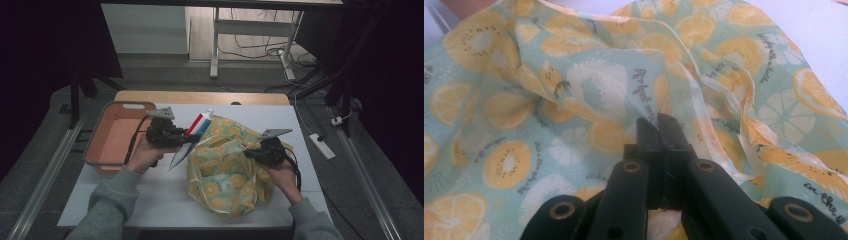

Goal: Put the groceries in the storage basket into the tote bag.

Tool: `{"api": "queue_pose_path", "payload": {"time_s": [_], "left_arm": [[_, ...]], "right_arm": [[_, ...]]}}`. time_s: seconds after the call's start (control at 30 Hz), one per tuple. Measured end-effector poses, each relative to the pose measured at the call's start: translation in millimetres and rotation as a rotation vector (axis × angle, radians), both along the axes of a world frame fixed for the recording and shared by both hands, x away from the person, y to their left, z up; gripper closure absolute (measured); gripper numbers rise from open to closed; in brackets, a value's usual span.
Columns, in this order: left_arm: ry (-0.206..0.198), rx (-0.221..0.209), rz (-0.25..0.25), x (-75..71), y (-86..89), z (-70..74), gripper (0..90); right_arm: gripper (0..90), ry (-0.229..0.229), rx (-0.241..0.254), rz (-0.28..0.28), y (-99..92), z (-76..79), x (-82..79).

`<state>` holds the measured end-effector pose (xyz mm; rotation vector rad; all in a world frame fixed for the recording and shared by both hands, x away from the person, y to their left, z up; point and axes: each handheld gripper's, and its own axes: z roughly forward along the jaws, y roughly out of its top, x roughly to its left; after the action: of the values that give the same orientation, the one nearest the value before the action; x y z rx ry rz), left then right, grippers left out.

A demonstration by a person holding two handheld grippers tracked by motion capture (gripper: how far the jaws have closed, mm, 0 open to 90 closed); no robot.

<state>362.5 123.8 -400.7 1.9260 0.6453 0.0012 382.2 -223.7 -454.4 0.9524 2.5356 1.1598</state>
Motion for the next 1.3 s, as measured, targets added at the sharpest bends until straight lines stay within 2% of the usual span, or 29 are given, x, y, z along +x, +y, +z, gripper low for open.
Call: {"api": "queue_pose_path", "payload": {"time_s": [0.13,0.43,0.6,0.67,0.9,1.13,1.3], "left_arm": [[-0.024,-0.013,-0.030,-1.6,-19.0,1.1,70.4],[-0.035,-0.028,-0.085,0.0,-56.5,-2.7,70.5],[-0.038,-0.025,-0.121,-0.6,-79.3,-11.2,70.5],[-0.038,-0.002,-0.140,-1.5,-86.9,-16.1,70.5],[-0.020,0.082,-0.153,-1.6,-101.0,-36.8,70.6],[-0.016,0.152,-0.165,-3.6,-107.1,-53.3,70.6],[-0.037,0.226,-0.179,-7.4,-112.3,-63.4,70.6]], "right_arm": [[89.1,-0.004,0.003,0.005,1.6,1.4,0.4],[89.1,-0.005,0.009,0.004,0.6,2.2,0.5],[89.1,-0.001,0.041,-0.002,-2.2,4.2,0.8],[89.1,-0.001,0.058,-0.003,-4.2,6.3,0.5],[89.1,-0.001,0.148,-0.015,-12.8,13.8,-0.1],[89.1,-0.007,0.183,-0.031,-17.2,16.1,-0.5],[89.1,-0.011,0.207,-0.046,-20.3,17.8,-0.7]]}}
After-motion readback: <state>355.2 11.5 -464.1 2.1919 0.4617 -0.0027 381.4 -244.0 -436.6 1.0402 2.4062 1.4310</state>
